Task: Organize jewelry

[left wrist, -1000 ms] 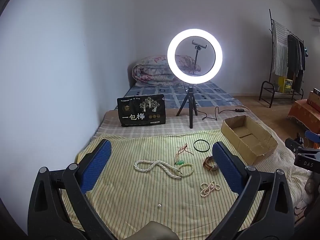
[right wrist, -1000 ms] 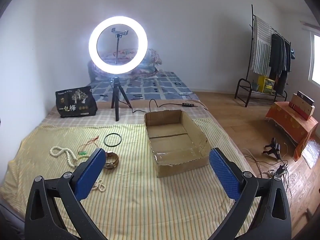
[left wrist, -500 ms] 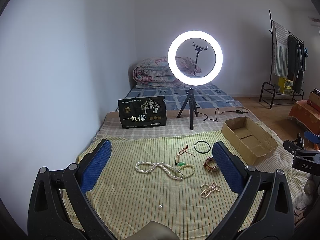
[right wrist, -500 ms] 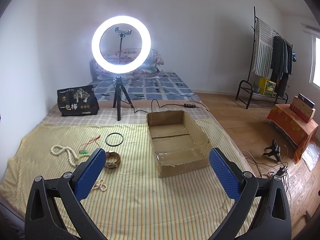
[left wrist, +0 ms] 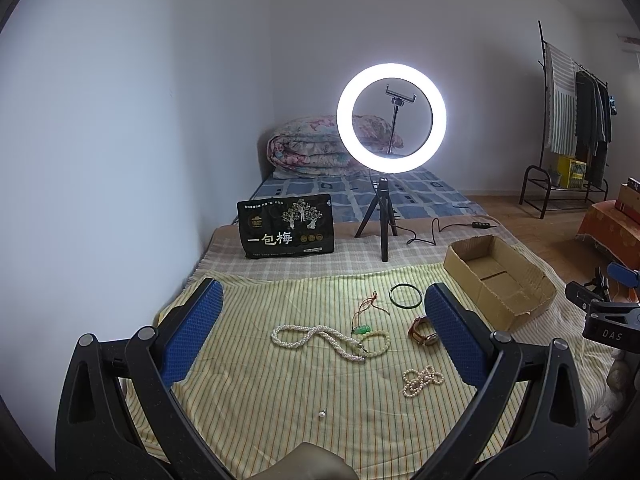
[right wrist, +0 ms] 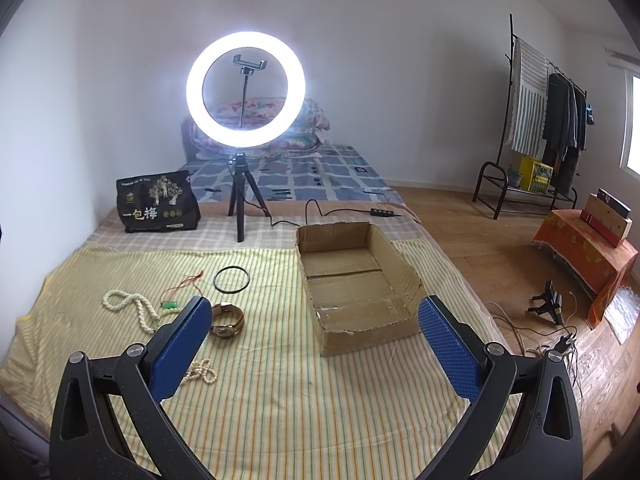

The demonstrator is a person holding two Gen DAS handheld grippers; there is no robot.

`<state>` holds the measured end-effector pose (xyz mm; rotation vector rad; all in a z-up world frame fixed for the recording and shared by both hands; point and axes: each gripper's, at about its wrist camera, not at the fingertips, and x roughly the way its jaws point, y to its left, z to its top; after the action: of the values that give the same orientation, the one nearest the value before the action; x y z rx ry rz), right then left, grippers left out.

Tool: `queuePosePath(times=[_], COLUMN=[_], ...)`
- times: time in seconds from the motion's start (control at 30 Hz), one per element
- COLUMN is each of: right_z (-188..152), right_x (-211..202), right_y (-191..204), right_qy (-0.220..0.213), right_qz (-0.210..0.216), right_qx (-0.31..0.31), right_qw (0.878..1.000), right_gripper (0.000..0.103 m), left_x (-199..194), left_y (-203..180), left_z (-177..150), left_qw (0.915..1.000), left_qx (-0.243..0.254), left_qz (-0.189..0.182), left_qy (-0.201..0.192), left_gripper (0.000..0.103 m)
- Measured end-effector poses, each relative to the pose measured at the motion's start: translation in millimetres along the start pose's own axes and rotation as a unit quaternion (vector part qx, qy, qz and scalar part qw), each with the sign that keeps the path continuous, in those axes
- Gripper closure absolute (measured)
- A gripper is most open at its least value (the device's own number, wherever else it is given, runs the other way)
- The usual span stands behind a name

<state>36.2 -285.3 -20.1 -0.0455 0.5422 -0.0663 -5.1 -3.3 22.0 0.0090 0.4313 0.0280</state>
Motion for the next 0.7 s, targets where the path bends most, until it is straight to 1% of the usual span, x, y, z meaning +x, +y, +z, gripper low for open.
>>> queuePosePath(times=[0.03, 0.07, 0.7], right_z=[-0.1, 0.2, -1.5], right_x=[-0.1, -0.1, 0.1], right_y=[0.1, 0.7, 1.0], right_qy=[0.000, 0.001, 0.001], right_qz=[0.000, 0.000, 0.002], right_qx=[0.000, 0.000, 0.000], right_qw=[1.000, 1.000, 1.000], right_gripper=[0.001, 0.001, 0.001], left_x=[0.1, 0.1, -0.1], left_y=[0.2, -1.1, -1.2], left_z=[1.1, -4.4, -6.2], left_qw=[1.0000, 1.0000, 1.0000], left_qx=[0.000, 0.001, 0.002], left_qz=[0.000, 0.000, 0.000], left_qy=[0.000, -0.001, -0.001], left_gripper=[0.000, 0.000, 0.000])
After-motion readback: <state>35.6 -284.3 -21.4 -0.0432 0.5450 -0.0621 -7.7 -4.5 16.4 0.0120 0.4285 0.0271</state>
